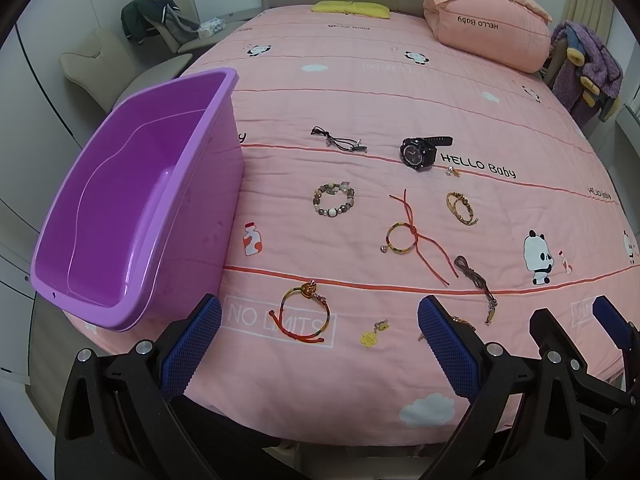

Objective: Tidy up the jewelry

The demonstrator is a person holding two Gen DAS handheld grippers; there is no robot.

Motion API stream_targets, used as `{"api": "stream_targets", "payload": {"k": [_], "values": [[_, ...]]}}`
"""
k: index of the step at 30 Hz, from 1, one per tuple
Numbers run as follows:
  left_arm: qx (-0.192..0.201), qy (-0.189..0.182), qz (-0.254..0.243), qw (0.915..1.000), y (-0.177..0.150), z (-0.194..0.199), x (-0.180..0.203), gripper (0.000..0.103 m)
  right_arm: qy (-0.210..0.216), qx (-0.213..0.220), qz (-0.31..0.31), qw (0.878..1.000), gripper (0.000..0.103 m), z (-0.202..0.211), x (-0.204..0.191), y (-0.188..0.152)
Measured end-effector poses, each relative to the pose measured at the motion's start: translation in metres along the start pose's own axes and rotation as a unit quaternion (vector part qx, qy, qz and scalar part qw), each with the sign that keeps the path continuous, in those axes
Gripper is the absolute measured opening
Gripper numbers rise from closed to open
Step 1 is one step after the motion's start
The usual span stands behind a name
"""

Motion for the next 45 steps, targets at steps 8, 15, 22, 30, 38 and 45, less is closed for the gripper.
{"api": "stream_targets", "payload": {"k": [8,15,22,30,38,45], "values": [[0.0,-0.001,0.0,1.0,-0.0003,0.0,0.0,0.097,0.001,-0.001,-0.002,1.0,0.093,0.0003,0.001,0.0006],[-0.002,-0.003,-0.001,1.0,-0.0002,-0.0019,-0.0007,0.097,0.002,-0.001,-0.003,1.0,0.093,0.0001,0.0019,0.0011],[-0.003,-0.003,-0.002,1.0,-0.0005,-0.0026,-0.0005,0.097,0.003,0.0,0.001,1.0,0.093,-0.0007,0.0001,0.0015],[-0.001,-0.002,-0.002,1.0,-0.0005,-0.0022,-0.0005,0.097,0.004,0.001,-0.001,1.0,0.093,-0.0007,0.0002,0.0014],[0.0,-0.002,-0.002,1.0,-0.0001,-0.0014,-0.0002,0.097,0.005,0.001,0.0,1.0,0.093,-0.0008,0.0004,0.0015],[0.003,0.002,-0.002,1.0,0.0006,0.0006,0.0001,0.097,0.006,0.004,-0.001,1.0,0.093,-0.0002,0.001,0.0011]]}}
Point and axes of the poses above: each gripper's, at about its wrist camera, not at the fingertips, and z roughly against the way its jaws point, x to its right, y to its top, the point moved 2 cm from there along -z, roughly the way its jaws point, and after that the axes turned 11 degrees about -z, right-handed, at the moved point
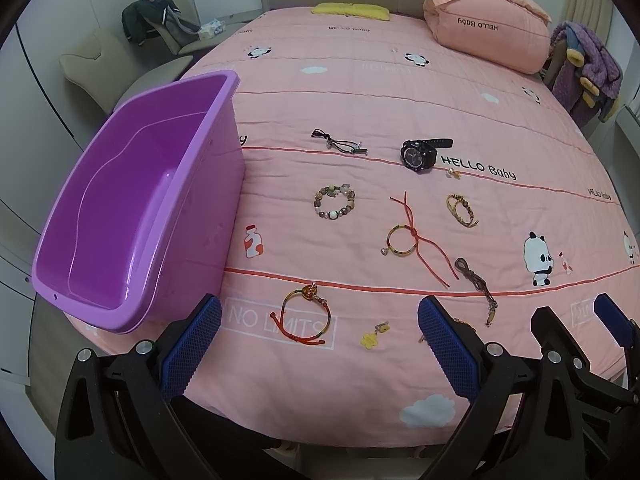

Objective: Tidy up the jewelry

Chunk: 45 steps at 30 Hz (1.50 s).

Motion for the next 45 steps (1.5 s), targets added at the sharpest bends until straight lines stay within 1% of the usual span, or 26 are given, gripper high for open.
{"api": "stream_targets", "payload": {"k": [17,26,32,37,39,43,45], "values": [[0.003,0.001,0.002,1.0,-0.001,0.002,-0.002,0.097,0.003,0.005,0.001,1.0,0.093,0.003,-0.001,-0.002],[0.006,-0.002,0.002,1.0,-0.008,-0.002,-0.004,0.097,0.014,-0.008,-0.002,1.0,0.093,-0.005,0.003,-0.01],[-0.008,0.002,0.005,1.0,-0.025,-0.022,-0.011,0.097,0.023,-0.028,0.002,0.999,0.093,-0.024,0.012,-0.026],[-0.043,-0.01,0.002,0.999,-0.044,-0.054,-0.014,0.097,0.023,-0.046,0.0,0.999,0.093,-0.043,0.021,-0.043],[-0.049,-0.013,0.002,0.9987,-0.05,-0.065,-0.013,0.097,0.022,-0.05,-0.002,0.998,0.093,-0.05,0.024,-0.047],[-0.047,-0.024,0.0,0.9986,-0.059,-0.081,-0.01,0.097,0.019,-0.051,-0.008,0.998,0.093,-0.066,0.03,-0.055],[-0.048,-0.032,-0.002,0.9983,-0.063,-0.089,-0.006,0.097,0.02,-0.058,-0.019,0.998,0.093,-0.075,0.035,-0.06]]}}
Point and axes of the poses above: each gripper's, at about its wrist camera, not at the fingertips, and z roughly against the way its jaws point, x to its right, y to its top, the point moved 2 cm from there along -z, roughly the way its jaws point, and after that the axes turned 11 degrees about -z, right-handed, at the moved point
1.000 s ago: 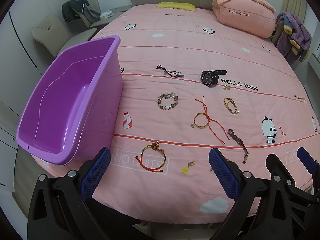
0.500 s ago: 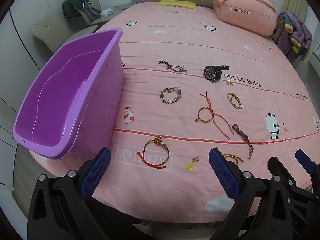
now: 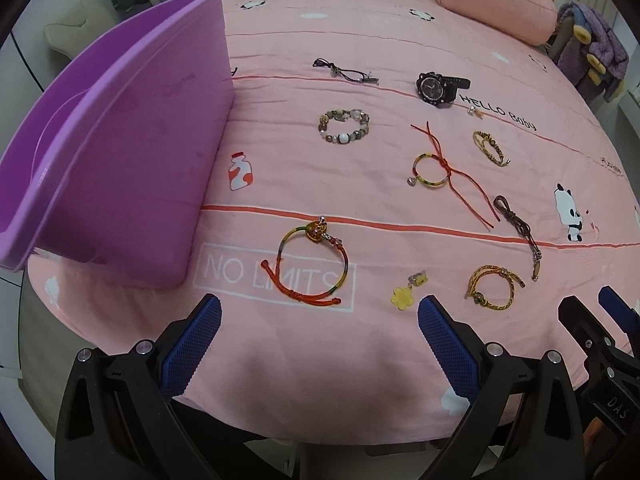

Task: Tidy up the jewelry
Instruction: 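Grasp the yellow flower charm with the left tool while the right tool grasps the gold braided bracelet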

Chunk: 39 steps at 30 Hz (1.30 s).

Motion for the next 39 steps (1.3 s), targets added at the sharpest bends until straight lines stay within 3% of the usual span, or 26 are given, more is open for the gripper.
{"api": "stream_targets", "payload": {"k": [8,29,32,39], "values": [[-0.008,-0.042,0.005,0.9991,-0.008,-0.033,0.017,0.097,-0.01,-0.022,0.006,1.0,0.093,-0.035,0.007,-0.009],[-0.006,-0.035,-0.034,0.9988,-0.005,-0.08,0.047,0.096,-0.031,-0.043,0.017,0.998,0.092,-0.083,0.019,-0.014],[-0.005,-0.033,-0.039,0.9987,-0.006,-0.083,0.05,0.096,-0.041,-0.048,0.017,0.998,0.078,-0.088,0.02,-0.014],[0.001,-0.023,-0.06,0.998,-0.007,-0.088,0.058,0.088,-0.05,-0.046,0.035,0.997,0.065,-0.094,0.014,-0.018]]}}
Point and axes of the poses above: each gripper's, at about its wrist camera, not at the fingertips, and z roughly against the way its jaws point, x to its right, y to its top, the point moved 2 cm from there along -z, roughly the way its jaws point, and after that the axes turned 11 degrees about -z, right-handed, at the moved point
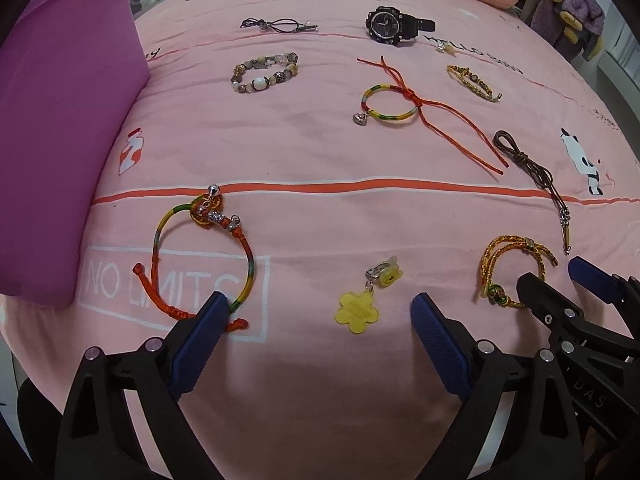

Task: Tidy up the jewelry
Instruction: 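Grasp the yellow flower charm with the left tool while the right tool grasps the gold braided bracelet, then carry the flower charm and braided bracelet with both tools over the purple basin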

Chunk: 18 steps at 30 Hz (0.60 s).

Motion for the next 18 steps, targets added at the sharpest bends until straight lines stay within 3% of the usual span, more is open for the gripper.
{"api": "stream_targets", "payload": {"k": [7,9,11,13,18], "values": [[0.007,-0.004,-0.015,0.9999,0.001,0.001,0.008,0.057,0.011,-0.006,0.008,1.0,0.044,-0.002,-0.006,-0.001],[0.008,-0.004,-0.016,0.9998,0.001,0.002,0.008,0.044,0.013,-0.006,0.008,1.0,0.033,-0.002,-0.007,0.0],[0.009,-0.005,-0.015,0.9998,0.001,0.003,0.007,0.02,0.011,-0.005,0.009,1.0,0.02,0.0,-0.007,0.0],[0.01,-0.011,-0.01,0.9998,0.001,0.005,0.005,0.02,0.016,-0.007,0.003,1.0,0.006,0.001,-0.004,0.001],[0.027,-0.019,0.007,0.9994,0.001,0.02,-0.006,0.02,0.029,-0.004,-0.008,1.0,0.006,0.008,-0.002,0.001]]}}
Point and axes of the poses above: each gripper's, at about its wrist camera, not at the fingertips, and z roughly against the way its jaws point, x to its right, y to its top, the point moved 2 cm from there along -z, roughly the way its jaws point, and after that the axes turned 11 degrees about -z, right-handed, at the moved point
